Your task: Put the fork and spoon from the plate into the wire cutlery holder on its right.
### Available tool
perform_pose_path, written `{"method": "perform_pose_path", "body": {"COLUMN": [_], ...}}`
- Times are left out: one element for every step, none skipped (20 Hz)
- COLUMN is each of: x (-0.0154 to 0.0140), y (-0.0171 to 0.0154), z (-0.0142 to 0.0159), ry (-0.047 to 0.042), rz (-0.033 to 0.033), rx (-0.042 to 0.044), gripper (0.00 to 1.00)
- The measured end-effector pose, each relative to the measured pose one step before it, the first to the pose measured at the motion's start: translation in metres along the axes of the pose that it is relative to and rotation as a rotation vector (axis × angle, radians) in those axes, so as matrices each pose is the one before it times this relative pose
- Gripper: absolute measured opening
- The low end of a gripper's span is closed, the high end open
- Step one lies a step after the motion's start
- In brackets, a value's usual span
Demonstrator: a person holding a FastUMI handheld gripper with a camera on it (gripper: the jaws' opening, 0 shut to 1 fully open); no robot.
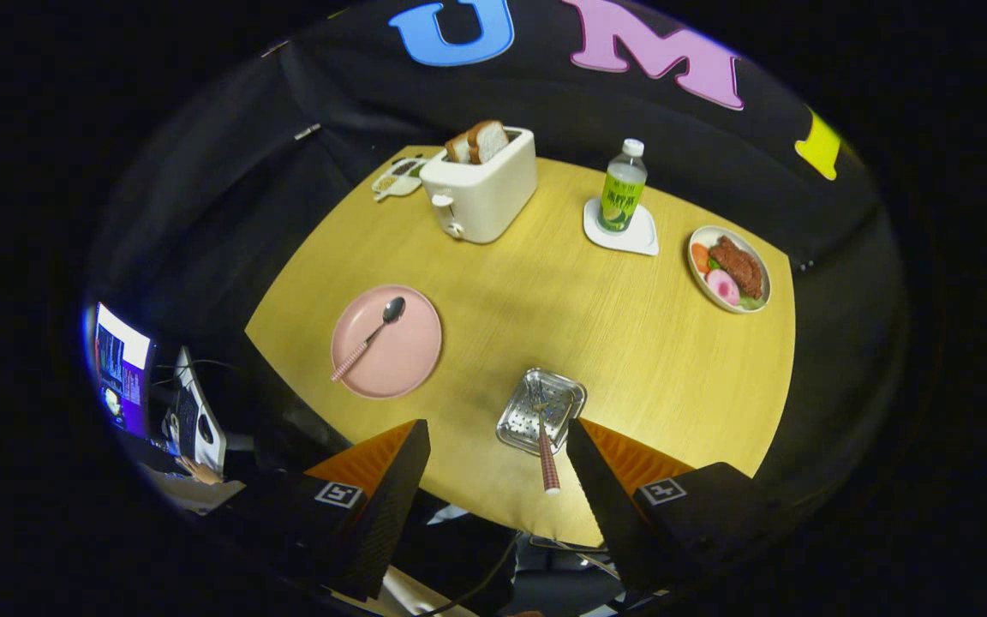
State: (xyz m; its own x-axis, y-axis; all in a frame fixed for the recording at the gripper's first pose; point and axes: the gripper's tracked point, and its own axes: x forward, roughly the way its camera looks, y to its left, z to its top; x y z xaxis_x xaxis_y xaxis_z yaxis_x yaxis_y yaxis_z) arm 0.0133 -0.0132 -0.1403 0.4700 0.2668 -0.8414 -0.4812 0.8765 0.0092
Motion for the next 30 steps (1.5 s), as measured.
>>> {"method": "perform_pose_path", "body": {"x": [-0.00553, -0.00268, -0.00049, 0.00071, 0.0039, 0.00659, 0.00704, 0.01024, 0.01069, 0.01146, 0.01413, 0.01372, 0.0135, 0.01201, 0.01193, 0.01038, 0.00916, 0.0111, 0.00928, 0.00897, 0.0067, 0.00937, 0.01014, 0.00934, 0.00872, 0.00896, 0.00746, 0.00613, 0.00563, 0.00508], "y": [0.01177, 0.01345, 0.01276, 0.01069, 0.00687, 0.00619, 0.01048, 0.01112, 0.0103, 0.00793, 0.00542, 0.00309, 0.00244, 0.00578, 0.00866, 0.00896, 0.00724, 0.0052, 0.00354, 0.00372, 0.00453, 0.00265, 0.0005, 0.00021, 0.00059, -0.001, 0.00098, 0.00193, 0.00202, 0.0008], "z": [0.00098, 0.00389, 0.00645, 0.00556, 0.0066, 0.00455, 0.00023, -0.00341, -0.00909, -0.00774, -0.00499, -0.00425, -0.00521, -0.0076, -0.00733, -0.00611, -0.00575, -0.00403, -0.00349, -0.00401, -0.00425, -0.00445, -0.0057, -0.00634, -0.00389, -0.00568, -0.0067, -0.00482, -0.00328, -0.00322], "ry": [-0.0402, -0.0451, -0.04484, -0.04602, -0.04764, -0.03566, -0.0273, -0.00812, 0.01187, 0.00613, 0.00262, 0.00236, 0.00643, 0.01342, 0.01495, 0.01522, 0.01731, 0.01658, 0.01138, 0.01869, 0.02054, 0.01784, 0.02339, 0.0214, 0.01855, 0.02108, 0.0236, 0.02136, 0.01439, 0.01209], "rz": [0.002, 0.00929, 0.00914, 0.00071, -0.00983, -0.01273, -0.00255, 0.00775, 0.00883, 0.004, -0.00337, -0.01255, -0.01592, -0.00622, -0.00187, 0.00122, 0.00438, -0.00462, -0.00677, -0.01009, -0.00487, -0.00755, -0.01586, -0.01467, -0.01548, -0.01789, -0.01109, -0.00156, -0.00155, -0.005], "rx": [0.01272, 0.01958, 0.01555, 0.00074, -0.00631, -0.00283, 0.01274, 0.03075, 0.03952, 0.03595, 0.01984, 0.00251, -0.00228, 0.00218, 0.00661, 0.00813, 0.00285, -0.00364, -0.00706, -0.00521, -0.00292, 0.00024, -0.00175, -0.00144, -0.00158, 0.00144, 0.00651, 0.0069, 0.00284, -0.0057], "gripper": [1.0, 1.0, 1.0, 1.0, 1.0, 1.0, 1.0, 1.0, 1.0, 1.0, 1.0, 1.0, 1.0, 1.0, 1.0, 1.0, 1.0, 1.0, 1.0, 1.0, 1.0, 1.0, 1.0, 1.0, 1.0, 1.0, 1.0, 1.0, 1.0, 1.0]}}
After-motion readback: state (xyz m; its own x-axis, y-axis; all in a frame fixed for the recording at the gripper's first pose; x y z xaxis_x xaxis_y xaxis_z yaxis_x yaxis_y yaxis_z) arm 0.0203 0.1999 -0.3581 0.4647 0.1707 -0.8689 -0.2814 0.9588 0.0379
